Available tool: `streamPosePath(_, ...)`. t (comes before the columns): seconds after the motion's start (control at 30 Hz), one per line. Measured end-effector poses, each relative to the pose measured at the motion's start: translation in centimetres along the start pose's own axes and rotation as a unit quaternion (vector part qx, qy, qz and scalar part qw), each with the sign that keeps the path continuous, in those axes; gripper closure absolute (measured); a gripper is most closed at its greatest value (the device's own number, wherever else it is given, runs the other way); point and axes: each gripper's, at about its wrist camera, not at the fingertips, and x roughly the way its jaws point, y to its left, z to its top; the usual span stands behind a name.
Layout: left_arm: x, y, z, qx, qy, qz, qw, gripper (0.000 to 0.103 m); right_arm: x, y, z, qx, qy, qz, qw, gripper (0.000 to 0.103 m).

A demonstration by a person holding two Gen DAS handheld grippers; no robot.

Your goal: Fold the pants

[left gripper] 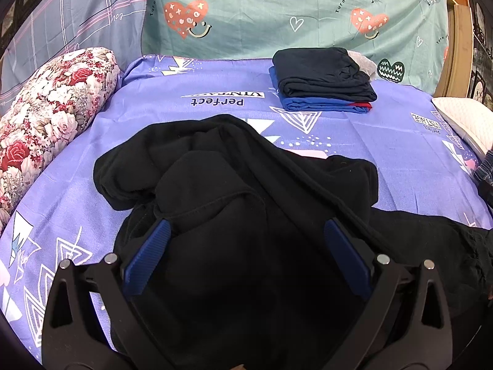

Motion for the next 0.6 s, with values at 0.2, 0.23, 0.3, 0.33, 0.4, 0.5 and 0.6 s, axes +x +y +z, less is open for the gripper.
streamPosePath(0.2, -0.01, 0.01, 0.03, 0.0, 0.0, 0.0, 1.0, 0.002, 0.02, 0.0, 0.08, 0.0, 0.001, 0.0, 1.0, 0.001)
streamPosePath(0.23, -0.02, 0.01, 0.01, 0.0, 0.0, 0.0, 1.0, 0.002, 0.03, 0.0, 0.09, 0.0, 0.001, 0.0, 1.0, 0.001)
streamPosePath(0.3, -0.01, 0.0, 0.03, 0.0, 0.001, 0.0, 1.0, 0.002, -0.01, -0.01, 0.05, 0.0, 0.001, 0.0, 1.0, 0.001)
streamPosePath(0.33, 0.0, 0.0, 0.03, 0.0, 0.001, 0.0, 1.0, 0.002, 0.04, 0.01, 0.08, 0.0, 0.001, 0.0, 1.0, 0.001)
streamPosePath(0.4, -0.01, 0.0, 0.02, 0.0, 0.001, 0.0, 1.0, 0.002, 0.06, 0.02, 0.06, 0.0, 0.002, 0.0, 1.0, 0.001)
streamPosePath(0.5, -0.01, 0.02, -0.02, 0.0, 0.001, -0.001, 1.0, 0.002, 0.08, -0.02, -0.04, 0.001, 0.004, 0.001, 1.0, 0.001)
streamPosePath(0.6, 0.18, 0.03, -0.19, 0.0, 0.003, -0.001, 1.0, 0.002, 0.28, -0.07, 0.07, 0.001, 0.007, 0.002, 1.0, 0.001)
